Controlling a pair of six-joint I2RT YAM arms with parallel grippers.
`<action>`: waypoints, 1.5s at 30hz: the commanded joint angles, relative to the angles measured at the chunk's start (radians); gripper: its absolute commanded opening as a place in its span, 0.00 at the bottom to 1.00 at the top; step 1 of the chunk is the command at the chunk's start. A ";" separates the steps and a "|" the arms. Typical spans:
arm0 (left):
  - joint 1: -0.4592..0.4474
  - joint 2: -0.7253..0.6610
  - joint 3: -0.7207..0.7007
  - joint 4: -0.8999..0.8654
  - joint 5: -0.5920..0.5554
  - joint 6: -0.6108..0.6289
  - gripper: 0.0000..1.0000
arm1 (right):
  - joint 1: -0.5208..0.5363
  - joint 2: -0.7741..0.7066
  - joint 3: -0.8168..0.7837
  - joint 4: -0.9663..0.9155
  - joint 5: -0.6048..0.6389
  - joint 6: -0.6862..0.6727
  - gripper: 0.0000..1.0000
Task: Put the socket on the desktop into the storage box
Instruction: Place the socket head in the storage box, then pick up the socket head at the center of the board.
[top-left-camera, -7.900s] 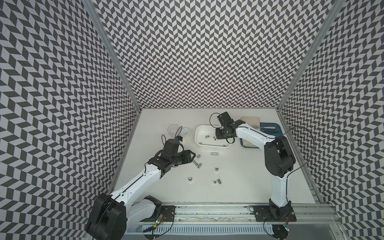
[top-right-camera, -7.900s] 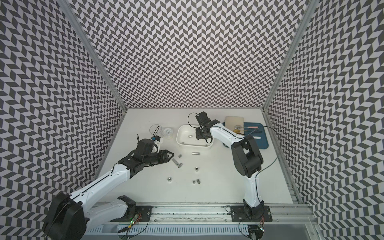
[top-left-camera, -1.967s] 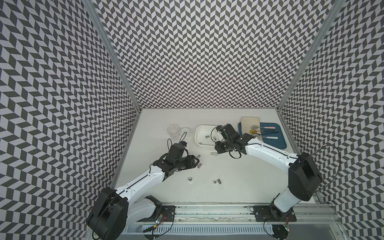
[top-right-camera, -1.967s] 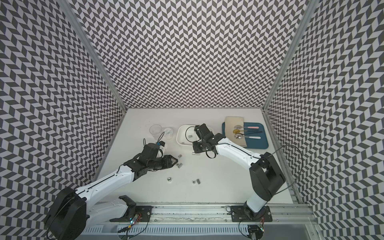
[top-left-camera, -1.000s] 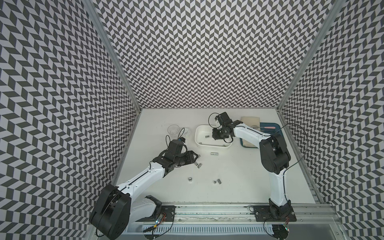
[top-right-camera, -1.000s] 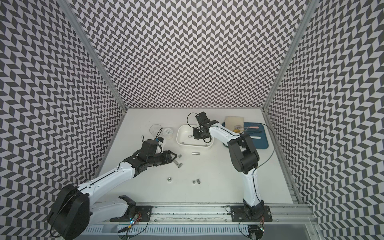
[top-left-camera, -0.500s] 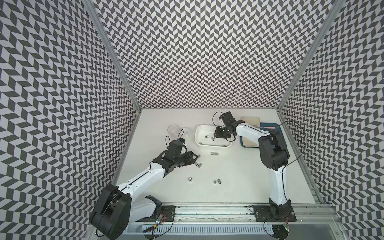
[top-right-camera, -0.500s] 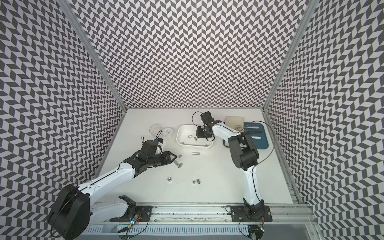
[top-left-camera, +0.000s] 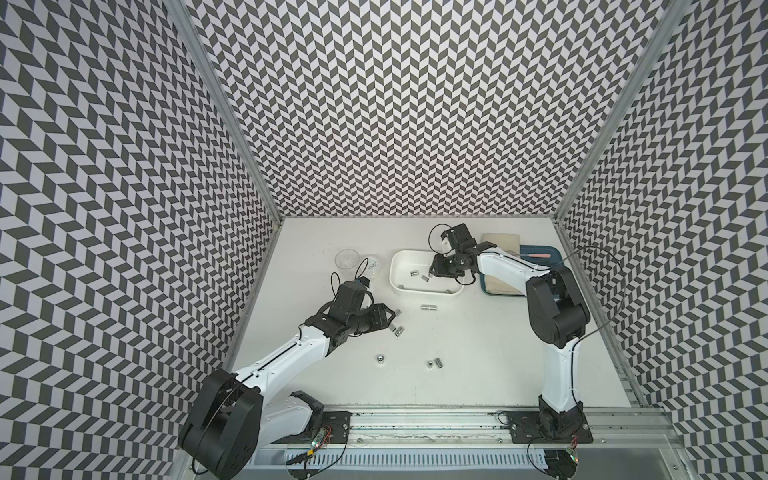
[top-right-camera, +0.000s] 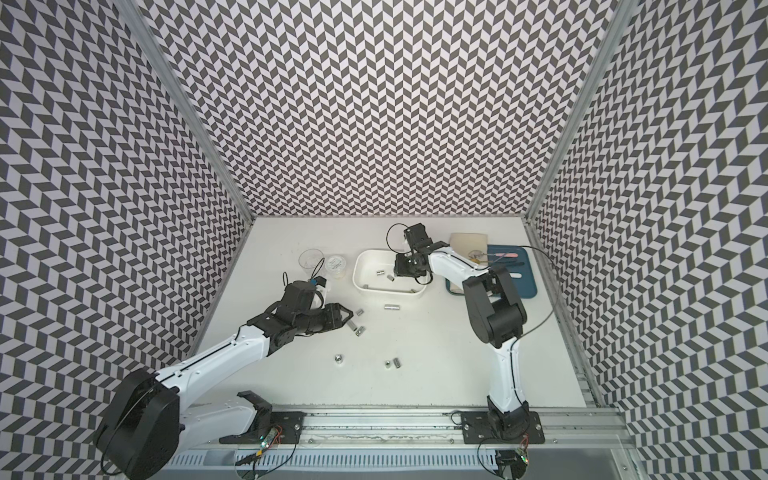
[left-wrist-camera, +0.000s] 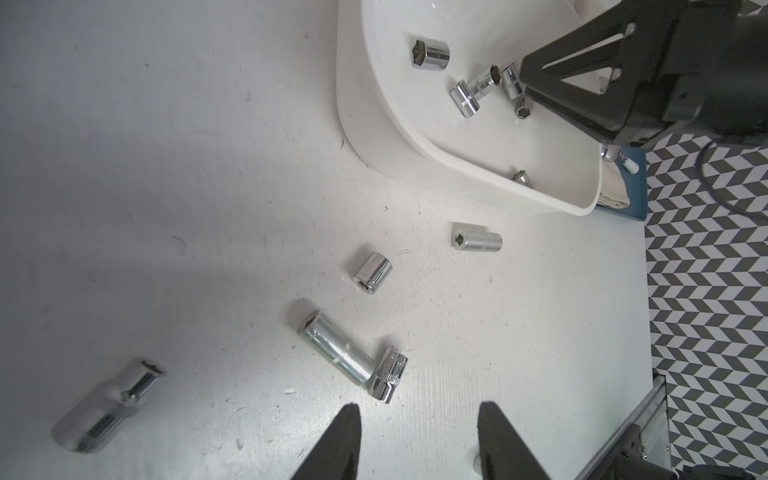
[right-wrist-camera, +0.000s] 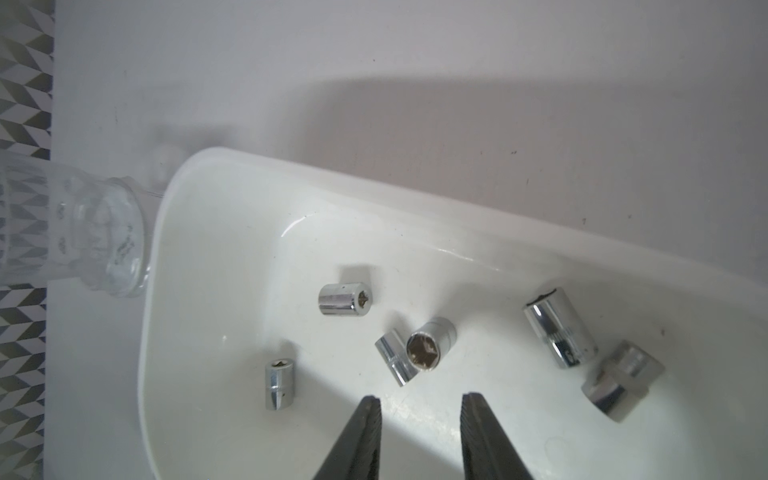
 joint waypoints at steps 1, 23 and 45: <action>0.006 -0.027 -0.001 -0.014 -0.012 0.018 0.49 | -0.002 -0.098 -0.042 0.050 0.005 -0.012 0.36; -0.067 -0.010 0.008 -0.083 0.075 0.097 0.49 | 0.114 -0.493 -0.432 0.039 0.064 -0.042 0.37; -0.220 0.026 -0.022 -0.073 0.060 0.091 0.49 | 0.318 -0.706 -0.710 -0.048 0.134 0.025 0.39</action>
